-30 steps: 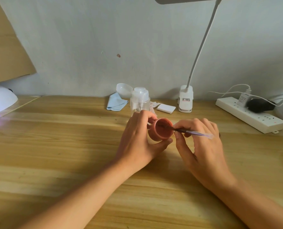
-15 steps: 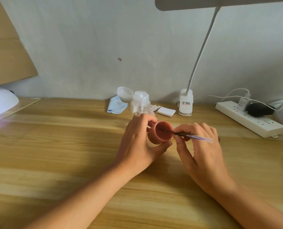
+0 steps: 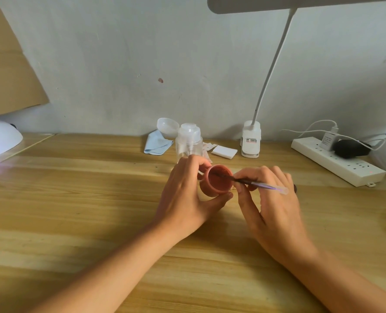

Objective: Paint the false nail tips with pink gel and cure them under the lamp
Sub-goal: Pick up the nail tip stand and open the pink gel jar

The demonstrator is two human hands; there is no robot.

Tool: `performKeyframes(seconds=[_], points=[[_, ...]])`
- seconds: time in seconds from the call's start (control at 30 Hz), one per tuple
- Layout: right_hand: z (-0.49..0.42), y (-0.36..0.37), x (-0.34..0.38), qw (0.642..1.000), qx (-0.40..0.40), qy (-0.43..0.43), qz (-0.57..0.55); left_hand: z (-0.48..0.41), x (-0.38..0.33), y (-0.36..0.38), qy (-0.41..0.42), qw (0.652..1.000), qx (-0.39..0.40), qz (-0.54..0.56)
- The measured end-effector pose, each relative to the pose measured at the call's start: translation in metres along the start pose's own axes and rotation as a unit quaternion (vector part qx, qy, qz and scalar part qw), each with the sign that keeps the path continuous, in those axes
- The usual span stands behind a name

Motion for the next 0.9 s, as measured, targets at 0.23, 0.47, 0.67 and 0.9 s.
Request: performKeyframes(seconds=[0.23, 0.47, 0.67, 0.9], points=[[0.0, -0.0005, -0.0006, 1.0, -0.006, -0.001, 0.001, -0.0006, 0.0009, -0.0002, 0.002, 1.0, -0.003, -0.016], [0.0001, -0.0009, 0.0006, 1.0, -0.001, 0.001, -0.001, -0.0011, 0.0007, -0.0008, 0.006, 1.0, -0.003, -0.005], [0.0003, -0.0005, 0.0001, 1.0, -0.004, 0.004, 0.0, -0.001, -0.0016, -0.0014, 0.004, 1.0, 0.0, 0.018], [-0.0004, -0.0025, -0.0004, 1.0, -0.012, -0.007, 0.019, -0.0006, -0.0031, -0.0023, -0.007, 1.0, 0.006, 0.013]])
Point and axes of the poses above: each hand's wrist, its own z-axis away from the middle knuckle, its own y-axis out of the palm, x = y × z, the point moved 2 cm from there along -z, towards the middle knuckle, and after that the axes turned 5 degrees about -x, right-handed, at the moved point
